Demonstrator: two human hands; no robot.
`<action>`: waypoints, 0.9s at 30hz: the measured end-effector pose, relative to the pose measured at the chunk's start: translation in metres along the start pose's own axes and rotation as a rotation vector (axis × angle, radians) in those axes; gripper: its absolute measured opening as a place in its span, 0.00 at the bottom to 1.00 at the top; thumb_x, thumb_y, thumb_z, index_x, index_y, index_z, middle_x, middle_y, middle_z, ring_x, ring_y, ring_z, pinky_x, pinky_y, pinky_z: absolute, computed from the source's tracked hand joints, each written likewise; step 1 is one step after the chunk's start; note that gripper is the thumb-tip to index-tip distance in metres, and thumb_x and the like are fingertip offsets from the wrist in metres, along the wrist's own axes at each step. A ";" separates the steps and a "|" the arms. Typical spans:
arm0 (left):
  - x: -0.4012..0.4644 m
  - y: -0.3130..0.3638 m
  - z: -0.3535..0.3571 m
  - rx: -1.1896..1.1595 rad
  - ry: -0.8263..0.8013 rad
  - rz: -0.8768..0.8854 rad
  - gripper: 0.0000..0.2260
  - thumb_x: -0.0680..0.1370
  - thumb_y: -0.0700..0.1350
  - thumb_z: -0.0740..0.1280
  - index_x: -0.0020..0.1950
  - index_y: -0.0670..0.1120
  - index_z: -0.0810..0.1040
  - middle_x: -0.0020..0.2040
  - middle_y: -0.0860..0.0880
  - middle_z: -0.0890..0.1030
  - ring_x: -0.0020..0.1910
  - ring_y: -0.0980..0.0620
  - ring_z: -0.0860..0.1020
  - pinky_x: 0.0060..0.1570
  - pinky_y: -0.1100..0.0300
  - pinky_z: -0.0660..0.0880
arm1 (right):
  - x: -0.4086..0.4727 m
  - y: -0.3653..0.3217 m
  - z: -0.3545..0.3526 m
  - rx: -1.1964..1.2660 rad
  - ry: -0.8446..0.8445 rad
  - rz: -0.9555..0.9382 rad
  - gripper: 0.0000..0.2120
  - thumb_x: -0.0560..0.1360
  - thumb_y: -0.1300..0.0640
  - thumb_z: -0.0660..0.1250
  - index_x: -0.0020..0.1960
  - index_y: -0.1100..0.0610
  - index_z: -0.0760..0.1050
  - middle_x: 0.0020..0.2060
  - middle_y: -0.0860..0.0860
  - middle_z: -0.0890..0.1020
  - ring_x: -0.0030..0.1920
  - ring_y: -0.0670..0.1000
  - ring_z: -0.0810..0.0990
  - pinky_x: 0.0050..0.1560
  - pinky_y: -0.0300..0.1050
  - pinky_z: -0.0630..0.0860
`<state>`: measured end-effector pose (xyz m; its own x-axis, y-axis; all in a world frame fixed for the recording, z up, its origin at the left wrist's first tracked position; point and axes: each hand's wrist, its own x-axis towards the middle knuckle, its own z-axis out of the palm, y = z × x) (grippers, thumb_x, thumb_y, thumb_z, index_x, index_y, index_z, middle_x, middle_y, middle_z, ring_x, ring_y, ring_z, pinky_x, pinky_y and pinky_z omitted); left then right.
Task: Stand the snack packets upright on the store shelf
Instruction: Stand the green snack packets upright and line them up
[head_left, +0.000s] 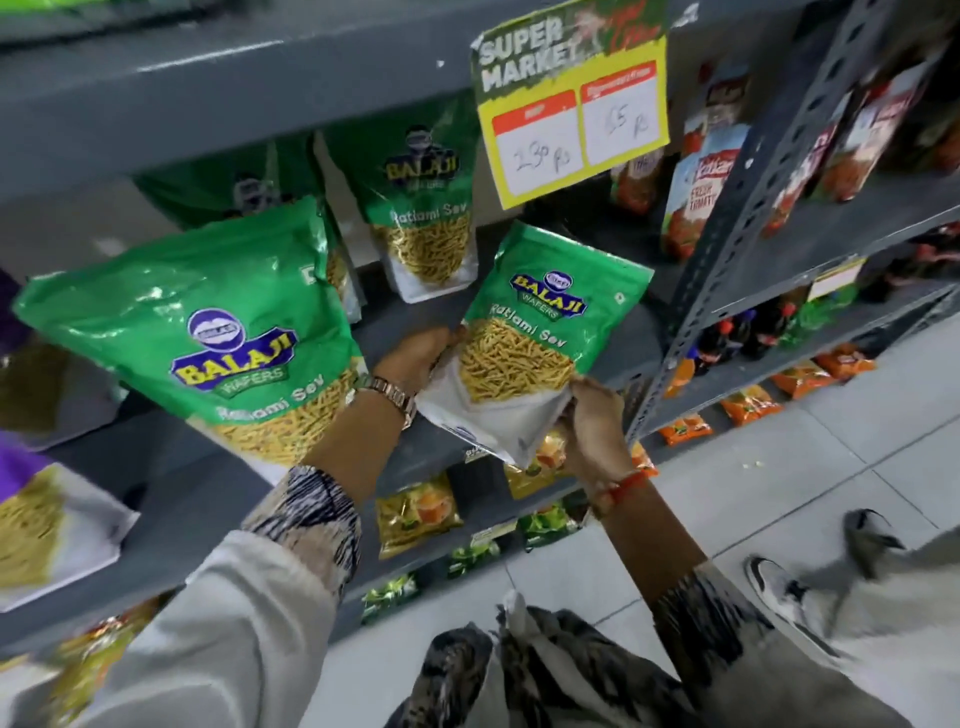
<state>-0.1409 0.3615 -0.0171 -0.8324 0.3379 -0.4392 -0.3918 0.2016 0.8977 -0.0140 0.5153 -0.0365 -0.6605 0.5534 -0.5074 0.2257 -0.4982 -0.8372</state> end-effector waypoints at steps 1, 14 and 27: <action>-0.010 -0.004 0.000 -0.055 -0.027 0.001 0.06 0.77 0.38 0.61 0.47 0.39 0.76 0.33 0.50 0.85 0.37 0.51 0.82 0.46 0.57 0.78 | 0.000 0.000 -0.003 -0.019 -0.002 -0.008 0.15 0.76 0.62 0.59 0.30 0.55 0.67 0.28 0.52 0.64 0.28 0.50 0.64 0.30 0.43 0.63; -0.147 -0.014 0.018 -0.241 0.080 0.200 0.13 0.77 0.34 0.56 0.34 0.46 0.67 0.21 0.56 0.72 0.21 0.61 0.70 0.22 0.69 0.67 | -0.056 -0.040 -0.058 -0.026 -0.278 -0.265 0.10 0.77 0.59 0.60 0.50 0.61 0.79 0.34 0.48 0.85 0.35 0.47 0.83 0.36 0.39 0.80; -0.106 -0.018 0.004 -0.276 0.170 0.396 0.12 0.77 0.33 0.57 0.38 0.47 0.67 0.28 0.55 0.75 0.32 0.56 0.72 0.39 0.60 0.68 | -0.014 -0.044 0.004 -0.076 -0.283 -0.399 0.11 0.79 0.62 0.57 0.44 0.53 0.75 0.38 0.47 0.83 0.39 0.43 0.79 0.43 0.39 0.76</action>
<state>-0.0444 0.3254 0.0128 -0.9810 0.1803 -0.0718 -0.1030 -0.1702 0.9800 -0.0173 0.5268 0.0083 -0.8721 0.4830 -0.0777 -0.0400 -0.2288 -0.9727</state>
